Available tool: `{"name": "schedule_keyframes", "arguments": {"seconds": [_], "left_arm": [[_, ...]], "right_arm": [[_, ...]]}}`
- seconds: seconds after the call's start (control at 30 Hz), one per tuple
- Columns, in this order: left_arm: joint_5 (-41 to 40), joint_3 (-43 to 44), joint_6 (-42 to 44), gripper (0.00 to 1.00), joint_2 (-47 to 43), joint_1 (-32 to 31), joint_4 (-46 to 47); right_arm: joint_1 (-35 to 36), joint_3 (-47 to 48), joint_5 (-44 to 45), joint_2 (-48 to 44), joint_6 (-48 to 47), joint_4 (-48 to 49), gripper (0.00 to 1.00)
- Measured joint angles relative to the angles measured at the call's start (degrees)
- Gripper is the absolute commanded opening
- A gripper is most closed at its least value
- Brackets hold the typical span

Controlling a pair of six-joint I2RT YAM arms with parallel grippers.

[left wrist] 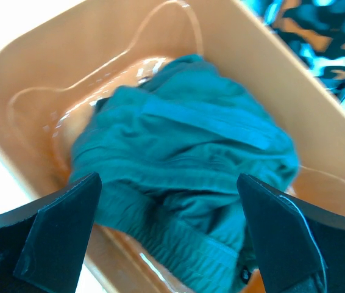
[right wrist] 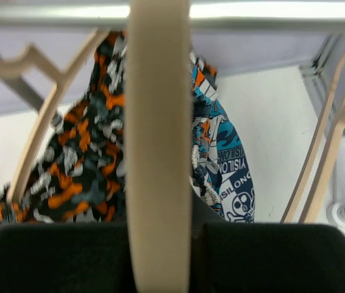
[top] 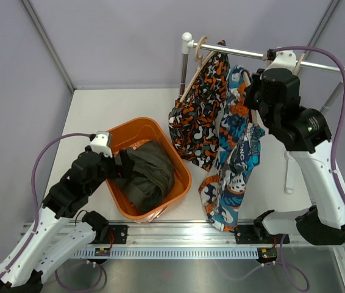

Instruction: Remove the shorts from the hanger

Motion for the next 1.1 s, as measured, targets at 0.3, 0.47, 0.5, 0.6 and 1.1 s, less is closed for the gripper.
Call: {"name": "schedule_keyframes", "arguments": {"seconds": [0.3,0.47,0.5,0.6,1.1], "left_arm": [[3.96,11.72,0.98,0.99,9.94,-7.96,2.03],[-3.26,23.96,0.98,0.99,23.26,-22.82,4.79],[-4.11,25.97,0.70,0.99,26.03,-23.98,5.84],[-4.85,28.87,-1.11,0.99,32.00,-25.40,9.29],[-4.72,34.38,-11.26,0.97,45.46,-28.50,21.00]], "right_arm": [[1.70,-12.66,-13.03,-8.07,2.78,-6.43,0.00],[7.45,-15.67,-13.92,-10.99,4.55,-8.07,0.00],[8.92,-16.02,-13.79,-11.45,5.01,-8.17,0.00],[12.92,-17.51,-13.18,-13.20,6.43,-8.44,0.00],[26.10,-23.19,-2.29,-16.04,13.00,-10.91,0.00]]}}
